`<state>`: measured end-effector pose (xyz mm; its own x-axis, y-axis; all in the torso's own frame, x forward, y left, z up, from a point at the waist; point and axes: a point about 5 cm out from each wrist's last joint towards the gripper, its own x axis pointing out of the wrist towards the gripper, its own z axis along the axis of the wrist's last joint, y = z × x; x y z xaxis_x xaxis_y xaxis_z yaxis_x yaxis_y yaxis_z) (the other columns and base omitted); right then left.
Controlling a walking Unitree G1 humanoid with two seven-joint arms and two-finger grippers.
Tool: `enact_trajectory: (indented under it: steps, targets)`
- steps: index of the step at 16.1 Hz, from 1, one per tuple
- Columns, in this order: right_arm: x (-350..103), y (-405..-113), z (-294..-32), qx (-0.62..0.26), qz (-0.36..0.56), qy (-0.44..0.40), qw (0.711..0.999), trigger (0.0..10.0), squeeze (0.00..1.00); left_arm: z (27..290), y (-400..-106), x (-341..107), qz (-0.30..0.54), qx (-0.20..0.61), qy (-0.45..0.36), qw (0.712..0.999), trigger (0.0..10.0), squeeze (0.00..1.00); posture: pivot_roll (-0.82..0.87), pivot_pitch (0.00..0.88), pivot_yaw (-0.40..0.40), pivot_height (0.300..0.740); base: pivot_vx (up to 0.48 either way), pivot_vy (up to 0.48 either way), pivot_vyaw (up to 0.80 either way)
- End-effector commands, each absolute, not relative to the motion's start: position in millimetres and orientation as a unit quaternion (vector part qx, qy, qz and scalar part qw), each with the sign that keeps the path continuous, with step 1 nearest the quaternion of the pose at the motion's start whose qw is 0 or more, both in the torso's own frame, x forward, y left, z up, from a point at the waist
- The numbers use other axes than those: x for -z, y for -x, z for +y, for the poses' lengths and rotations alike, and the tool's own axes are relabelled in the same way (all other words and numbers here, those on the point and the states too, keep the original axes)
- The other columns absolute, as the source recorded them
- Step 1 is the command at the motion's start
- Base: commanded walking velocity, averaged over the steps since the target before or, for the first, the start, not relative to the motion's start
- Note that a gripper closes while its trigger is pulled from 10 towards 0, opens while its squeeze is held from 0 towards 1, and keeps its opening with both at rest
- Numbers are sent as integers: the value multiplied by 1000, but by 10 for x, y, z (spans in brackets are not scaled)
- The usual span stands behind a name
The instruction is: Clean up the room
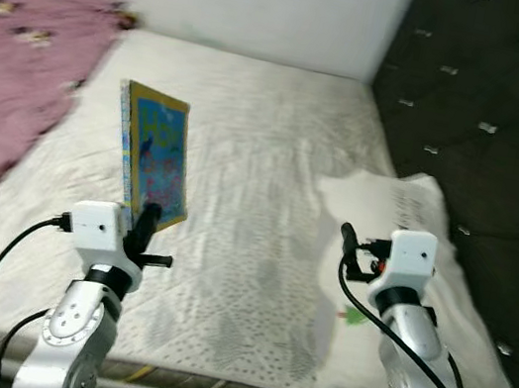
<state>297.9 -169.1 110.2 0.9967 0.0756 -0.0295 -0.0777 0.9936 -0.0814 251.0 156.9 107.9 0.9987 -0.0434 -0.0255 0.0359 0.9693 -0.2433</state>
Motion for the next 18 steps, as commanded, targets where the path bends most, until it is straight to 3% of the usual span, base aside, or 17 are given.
enact_trajectory:
  steps: [1,18]
  targets:
    - [-1122,-2980,-1729,-32,11,41,999,10000,0,1492,-2556,-1161,4,38,135,990,10000,0,-50,56,-44,740,0,0,0]
    - [-1125,-2999,-1745,-29,14,37,999,10000,0,1323,-2620,-1076,51,70,168,982,10000,0,-62,60,-48,740,0,0,0]
